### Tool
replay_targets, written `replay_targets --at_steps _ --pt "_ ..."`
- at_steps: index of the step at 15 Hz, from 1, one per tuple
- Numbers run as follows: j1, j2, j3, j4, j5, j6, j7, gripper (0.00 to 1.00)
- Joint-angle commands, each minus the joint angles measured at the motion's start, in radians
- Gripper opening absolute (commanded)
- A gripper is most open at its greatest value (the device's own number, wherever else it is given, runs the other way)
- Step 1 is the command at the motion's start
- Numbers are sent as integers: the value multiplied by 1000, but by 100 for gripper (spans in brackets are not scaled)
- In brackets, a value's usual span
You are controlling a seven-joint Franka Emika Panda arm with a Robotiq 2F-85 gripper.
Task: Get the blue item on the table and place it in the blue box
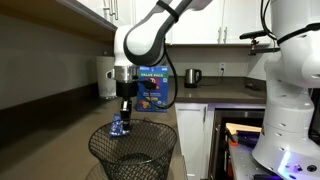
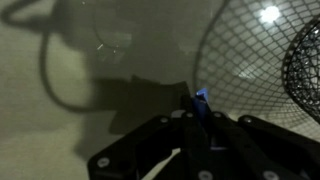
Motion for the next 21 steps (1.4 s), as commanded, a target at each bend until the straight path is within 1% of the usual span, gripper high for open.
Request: replay_targets --at_steps 1,5,9,11,15,21 --pt "0 -173 -21 -108 16 -51 7 6" --pt "16 -315 -61 -136 -7 -186 27 6" --pt "25 -447 -90 -133 -10 -329 39 5" --pt "23 -508 -98 -134 -21 -373 65 6" --pt "11 -595 -115 -128 -42 -392 134 6" --pt "-19 -650 -163 -105 -62 -385 214 6"
